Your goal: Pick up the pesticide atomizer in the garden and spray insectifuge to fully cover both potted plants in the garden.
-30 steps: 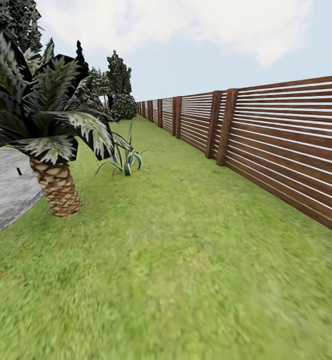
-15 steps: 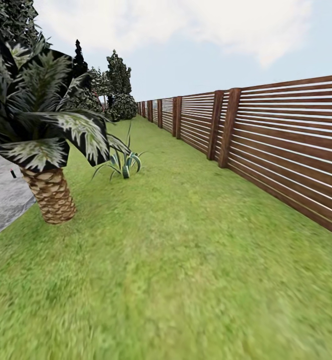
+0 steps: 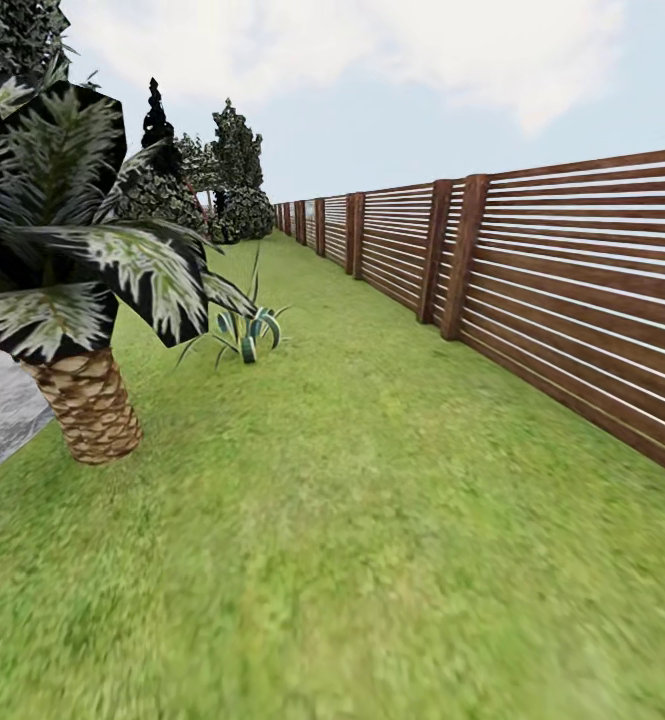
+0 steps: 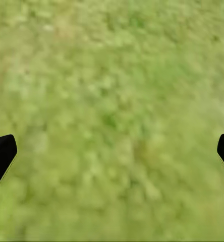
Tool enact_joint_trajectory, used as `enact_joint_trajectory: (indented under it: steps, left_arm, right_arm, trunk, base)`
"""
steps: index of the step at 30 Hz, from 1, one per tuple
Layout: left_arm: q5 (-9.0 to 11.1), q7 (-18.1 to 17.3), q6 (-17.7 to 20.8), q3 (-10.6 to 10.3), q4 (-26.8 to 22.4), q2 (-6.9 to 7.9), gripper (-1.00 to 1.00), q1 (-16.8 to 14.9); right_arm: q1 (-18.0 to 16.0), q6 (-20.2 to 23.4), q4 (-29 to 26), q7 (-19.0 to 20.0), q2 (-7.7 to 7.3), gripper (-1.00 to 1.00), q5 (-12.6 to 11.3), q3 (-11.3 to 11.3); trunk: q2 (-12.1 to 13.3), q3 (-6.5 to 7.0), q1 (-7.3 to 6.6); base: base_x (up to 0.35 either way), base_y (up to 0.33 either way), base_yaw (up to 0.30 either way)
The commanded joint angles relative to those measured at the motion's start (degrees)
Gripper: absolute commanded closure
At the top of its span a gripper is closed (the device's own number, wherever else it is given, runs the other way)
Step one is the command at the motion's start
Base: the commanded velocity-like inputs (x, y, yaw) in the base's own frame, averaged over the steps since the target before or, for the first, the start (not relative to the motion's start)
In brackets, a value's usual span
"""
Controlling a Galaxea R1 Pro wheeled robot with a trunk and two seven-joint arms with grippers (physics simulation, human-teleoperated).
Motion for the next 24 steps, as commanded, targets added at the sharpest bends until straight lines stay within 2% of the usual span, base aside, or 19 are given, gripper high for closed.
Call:
enact_joint_trajectory:
  steps: [1,24]
  left_arm:
    - [0.2,-0.6,-0.1,0.4,0.0,-0.03,-1.0,0.0]
    - [0.2,-0.6,-0.1,0.4,0.0,-0.03,-1.0,0.0]
  right_arm:
    - [0.0,-0.2,0.0,0.0,0.01,-1.0,0.0,0.0]
    - [0.0,-0.2,0.0,0.0,0.01,-1.0,0.0,0.0]
  trunk:
    - [0.0,-0.05,0.03]
    - [0.0,-0.05,0.03]
  base:
    - [0.339,0.0,0.0]
    - [0.336,-0.012,0.0]
